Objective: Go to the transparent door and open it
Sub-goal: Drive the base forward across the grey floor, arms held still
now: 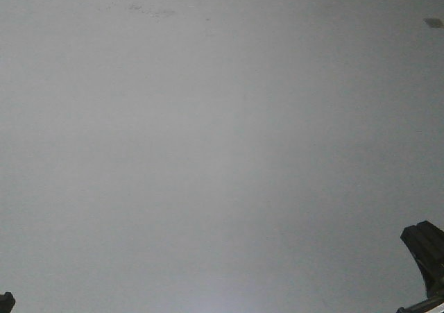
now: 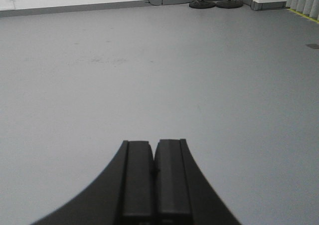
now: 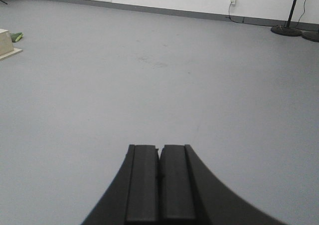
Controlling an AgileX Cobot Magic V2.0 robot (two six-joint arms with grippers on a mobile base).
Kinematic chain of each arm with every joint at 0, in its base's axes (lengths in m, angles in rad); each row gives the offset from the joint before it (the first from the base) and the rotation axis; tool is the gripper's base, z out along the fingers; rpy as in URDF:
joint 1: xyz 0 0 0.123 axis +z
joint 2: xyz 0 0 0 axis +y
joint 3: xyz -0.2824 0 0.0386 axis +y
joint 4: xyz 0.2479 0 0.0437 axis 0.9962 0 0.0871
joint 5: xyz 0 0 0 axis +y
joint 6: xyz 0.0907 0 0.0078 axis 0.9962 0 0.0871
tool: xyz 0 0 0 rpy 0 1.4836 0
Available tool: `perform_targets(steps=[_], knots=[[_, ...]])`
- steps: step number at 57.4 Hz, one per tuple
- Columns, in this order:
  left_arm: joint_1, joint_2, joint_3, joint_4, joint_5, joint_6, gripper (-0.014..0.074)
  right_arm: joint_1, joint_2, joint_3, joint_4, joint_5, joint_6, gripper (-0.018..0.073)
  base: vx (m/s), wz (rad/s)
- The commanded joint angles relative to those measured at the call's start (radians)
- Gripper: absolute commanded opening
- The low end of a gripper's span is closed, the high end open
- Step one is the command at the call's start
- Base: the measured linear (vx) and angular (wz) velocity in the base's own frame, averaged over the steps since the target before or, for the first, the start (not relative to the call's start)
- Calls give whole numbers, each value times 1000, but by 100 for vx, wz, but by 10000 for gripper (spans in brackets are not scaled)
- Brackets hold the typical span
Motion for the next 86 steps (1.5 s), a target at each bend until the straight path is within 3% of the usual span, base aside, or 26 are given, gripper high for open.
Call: perform_targets(steps=[1, 86], knots=[[-2, -14, 8, -4, -88, -2, -3, 1, -16, 4, -3, -83, -6, -4, 0, 0], [-2, -14, 8, -4, -88, -2, -3, 1, -16, 4, -3, -83, -6, -4, 6, 4]])
